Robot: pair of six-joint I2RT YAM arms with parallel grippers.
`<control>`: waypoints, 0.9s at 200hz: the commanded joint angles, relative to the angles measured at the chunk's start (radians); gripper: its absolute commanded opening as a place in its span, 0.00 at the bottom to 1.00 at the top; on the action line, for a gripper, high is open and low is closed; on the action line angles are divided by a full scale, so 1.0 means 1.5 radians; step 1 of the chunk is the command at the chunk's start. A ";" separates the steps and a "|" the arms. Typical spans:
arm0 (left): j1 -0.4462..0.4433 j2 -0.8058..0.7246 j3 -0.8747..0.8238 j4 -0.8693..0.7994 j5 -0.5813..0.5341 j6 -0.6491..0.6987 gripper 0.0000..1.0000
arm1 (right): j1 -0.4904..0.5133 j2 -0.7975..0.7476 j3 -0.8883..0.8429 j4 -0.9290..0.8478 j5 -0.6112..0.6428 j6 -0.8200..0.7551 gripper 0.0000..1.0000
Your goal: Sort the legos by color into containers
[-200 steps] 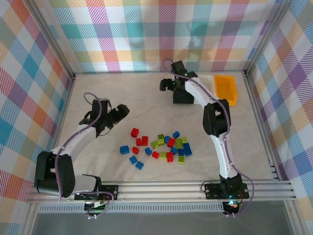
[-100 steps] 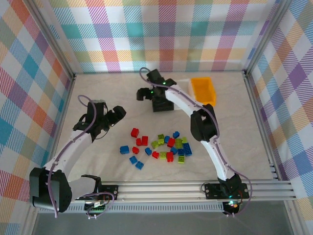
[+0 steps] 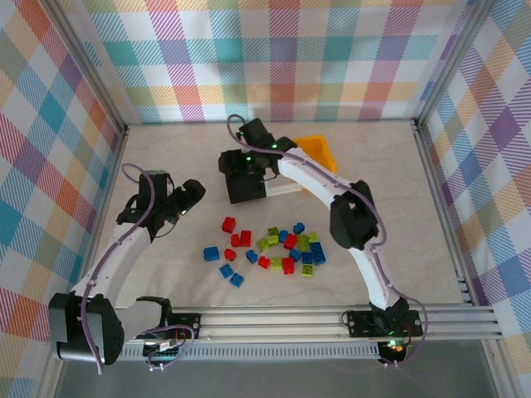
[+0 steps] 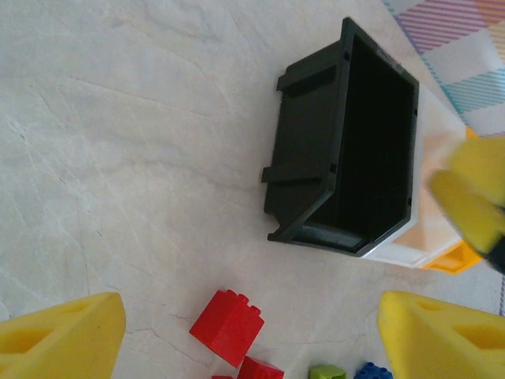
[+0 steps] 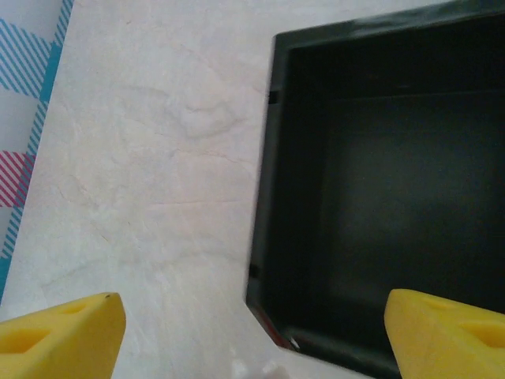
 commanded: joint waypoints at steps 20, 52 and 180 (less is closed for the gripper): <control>-0.033 0.062 0.044 0.032 0.025 -0.006 0.82 | -0.107 -0.169 -0.164 0.033 0.029 -0.045 0.78; -0.070 0.131 0.076 0.070 0.019 -0.012 0.82 | -0.226 -0.205 -0.248 0.008 0.028 -0.072 0.74; -0.071 0.220 0.111 0.085 0.044 -0.029 0.81 | -0.325 -0.021 -0.108 -0.102 0.089 -0.135 0.57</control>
